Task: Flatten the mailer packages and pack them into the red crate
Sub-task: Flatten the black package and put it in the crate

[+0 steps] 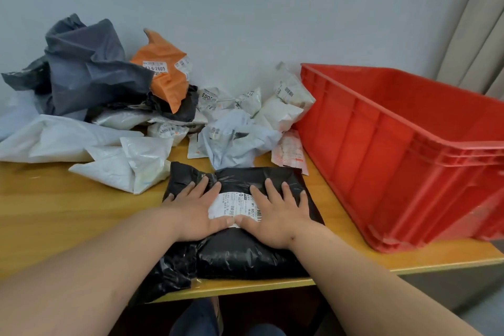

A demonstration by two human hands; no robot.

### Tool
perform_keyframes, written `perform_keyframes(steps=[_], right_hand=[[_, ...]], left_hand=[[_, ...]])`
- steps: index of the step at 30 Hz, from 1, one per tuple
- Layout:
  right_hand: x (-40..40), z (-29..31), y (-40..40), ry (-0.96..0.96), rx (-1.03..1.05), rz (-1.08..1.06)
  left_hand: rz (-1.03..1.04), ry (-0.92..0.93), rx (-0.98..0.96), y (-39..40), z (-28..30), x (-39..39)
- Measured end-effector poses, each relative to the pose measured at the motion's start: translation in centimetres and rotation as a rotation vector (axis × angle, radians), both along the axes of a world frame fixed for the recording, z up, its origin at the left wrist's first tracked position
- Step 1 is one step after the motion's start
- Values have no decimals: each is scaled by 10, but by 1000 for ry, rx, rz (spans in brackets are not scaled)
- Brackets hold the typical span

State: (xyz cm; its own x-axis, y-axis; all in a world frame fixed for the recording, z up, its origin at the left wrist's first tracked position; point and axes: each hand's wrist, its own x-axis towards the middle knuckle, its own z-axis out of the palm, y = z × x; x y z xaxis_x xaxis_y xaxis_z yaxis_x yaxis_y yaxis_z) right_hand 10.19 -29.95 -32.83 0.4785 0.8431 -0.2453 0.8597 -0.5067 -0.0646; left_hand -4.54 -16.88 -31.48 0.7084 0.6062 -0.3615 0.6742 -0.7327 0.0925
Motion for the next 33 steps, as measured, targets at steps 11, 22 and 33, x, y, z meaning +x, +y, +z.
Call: perform_keyframes(steps=[11, 22, 33], right_hand=[[0, -8, -2, 24, 36, -14], [3, -11, 4, -10, 24, -13], [25, 26, 17, -22, 128, -85]], left_hand=[[4, 43, -52, -7, -8, 4], [26, 104, -15, -6, -20, 10], [43, -70, 180, 14, 2, 19]])
